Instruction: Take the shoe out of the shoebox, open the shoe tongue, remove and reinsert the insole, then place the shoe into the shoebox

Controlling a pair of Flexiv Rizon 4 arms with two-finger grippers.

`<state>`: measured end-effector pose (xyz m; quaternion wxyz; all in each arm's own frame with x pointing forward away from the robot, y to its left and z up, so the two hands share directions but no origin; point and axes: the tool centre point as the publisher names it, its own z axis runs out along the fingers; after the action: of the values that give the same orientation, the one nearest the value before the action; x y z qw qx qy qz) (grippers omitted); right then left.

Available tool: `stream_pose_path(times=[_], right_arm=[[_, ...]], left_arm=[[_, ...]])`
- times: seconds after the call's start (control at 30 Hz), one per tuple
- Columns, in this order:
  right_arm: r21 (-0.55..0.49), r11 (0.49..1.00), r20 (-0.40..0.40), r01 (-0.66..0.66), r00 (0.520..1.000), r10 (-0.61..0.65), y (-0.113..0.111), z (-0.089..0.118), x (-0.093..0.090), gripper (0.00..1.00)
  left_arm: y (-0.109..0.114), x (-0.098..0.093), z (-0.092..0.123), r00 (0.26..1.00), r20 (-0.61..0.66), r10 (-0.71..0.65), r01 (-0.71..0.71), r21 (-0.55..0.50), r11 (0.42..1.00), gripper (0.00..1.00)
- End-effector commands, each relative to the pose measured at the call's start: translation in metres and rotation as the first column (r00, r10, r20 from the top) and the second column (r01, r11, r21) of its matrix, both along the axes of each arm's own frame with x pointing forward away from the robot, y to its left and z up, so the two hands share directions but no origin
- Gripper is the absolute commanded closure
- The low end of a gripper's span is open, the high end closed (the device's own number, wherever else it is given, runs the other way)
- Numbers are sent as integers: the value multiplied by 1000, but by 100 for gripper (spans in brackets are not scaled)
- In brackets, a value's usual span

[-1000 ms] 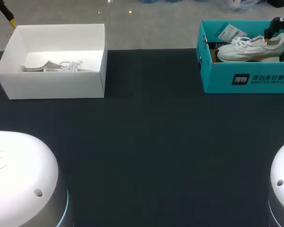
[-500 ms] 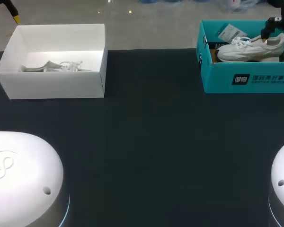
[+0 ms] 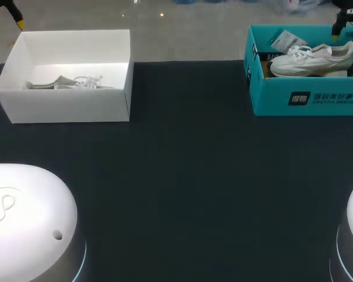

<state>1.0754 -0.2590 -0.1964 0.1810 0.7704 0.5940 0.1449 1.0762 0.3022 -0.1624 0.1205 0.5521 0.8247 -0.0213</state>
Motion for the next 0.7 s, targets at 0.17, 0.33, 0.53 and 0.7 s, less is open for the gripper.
stream_pose_path(times=[0.17,0.33,0.53,0.7], right_arm=[[-19,1000,-144,12,989,-14,-33,-27,92,0],[34,999,-248,25,969,-16,-46,-36,94,0],[55,994,-256,99,963,-82,-55,-36,91,0],[55,994,-256,99,963,-82,-55,-36,91,0]], left_arm=[[-1,-2,0,1000,5,2,-2,4,1000,0],[-1,-2,0,1000,5,2,-2,4,1000,0],[-1,-2,0,1000,5,2,-2,4,1000,0],[-1,-2,0,1000,5,2,-2,4,1000,0]])
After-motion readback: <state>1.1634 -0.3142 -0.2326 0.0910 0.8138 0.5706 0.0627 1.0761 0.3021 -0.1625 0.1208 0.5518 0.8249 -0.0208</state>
